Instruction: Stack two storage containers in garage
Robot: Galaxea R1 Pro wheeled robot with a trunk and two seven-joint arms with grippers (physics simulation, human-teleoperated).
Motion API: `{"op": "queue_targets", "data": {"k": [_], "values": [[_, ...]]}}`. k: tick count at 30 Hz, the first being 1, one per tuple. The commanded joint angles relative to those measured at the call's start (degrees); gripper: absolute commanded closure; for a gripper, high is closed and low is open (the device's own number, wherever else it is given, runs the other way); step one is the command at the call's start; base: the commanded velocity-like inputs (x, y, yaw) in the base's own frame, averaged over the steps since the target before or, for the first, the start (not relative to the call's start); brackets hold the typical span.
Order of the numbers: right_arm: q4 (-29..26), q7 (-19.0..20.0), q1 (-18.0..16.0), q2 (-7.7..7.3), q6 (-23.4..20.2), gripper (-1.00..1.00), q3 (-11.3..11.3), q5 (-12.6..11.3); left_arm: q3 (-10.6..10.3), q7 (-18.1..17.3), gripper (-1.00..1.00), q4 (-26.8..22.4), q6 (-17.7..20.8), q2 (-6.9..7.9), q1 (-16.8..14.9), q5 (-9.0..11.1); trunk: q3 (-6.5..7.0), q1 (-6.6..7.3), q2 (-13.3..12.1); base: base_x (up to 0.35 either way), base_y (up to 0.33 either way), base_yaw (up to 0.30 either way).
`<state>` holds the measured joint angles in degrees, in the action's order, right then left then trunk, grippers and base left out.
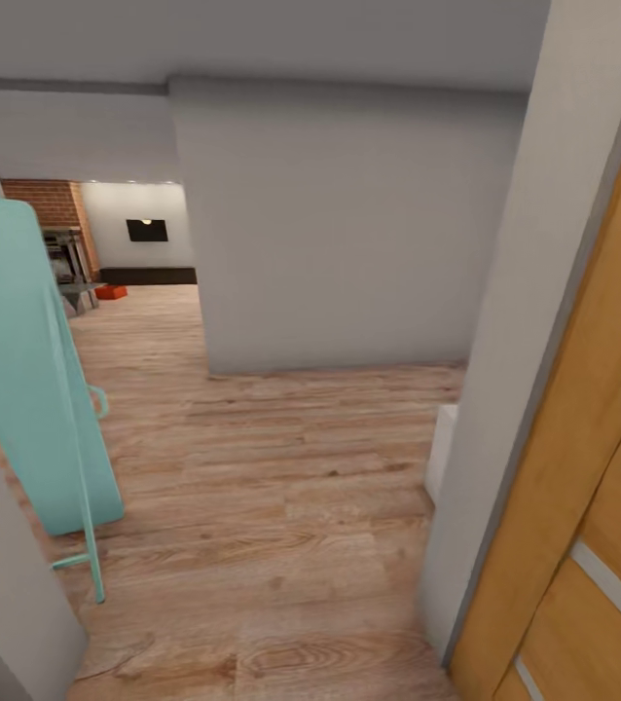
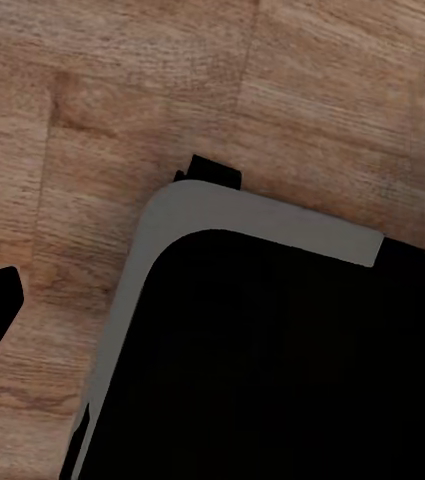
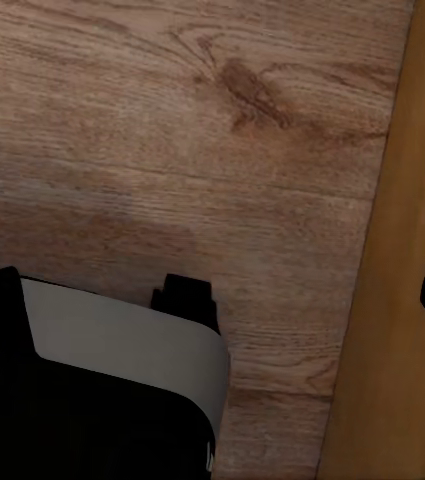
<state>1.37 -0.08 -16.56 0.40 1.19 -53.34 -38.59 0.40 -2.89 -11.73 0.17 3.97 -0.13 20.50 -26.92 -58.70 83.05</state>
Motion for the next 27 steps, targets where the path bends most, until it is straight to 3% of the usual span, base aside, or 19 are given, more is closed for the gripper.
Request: {"op": "queue_targets", "data": {"k": [1,21,27], "values": [[0.1,0.0,0.0,0.07,0.1,-1.00,-0.4,-0.4,0.0,-0.6,-1.00,0.0,0.3,0.05,0.0,0.3,-0.05,-0.03,0.0,0.333,0.079,0.000],[0.2,0.2,0.0,-0.08,0.3,-1.00,-0.4,-0.5,0.1,-0.6,-1.00,0.0,1.8,0.19,0.0,0.3,-0.05,-0.03,0.0,0.333,0.068,0.000],[0.3,0.3,1.3,-0.13,3.3,-1.00,-0.4,-0.5,0.0,-0.5,-1.00,0.0,1.8,0.16,0.0,0.3,-0.05,-0.03,0.0,0.333,0.004,0.000]]}}
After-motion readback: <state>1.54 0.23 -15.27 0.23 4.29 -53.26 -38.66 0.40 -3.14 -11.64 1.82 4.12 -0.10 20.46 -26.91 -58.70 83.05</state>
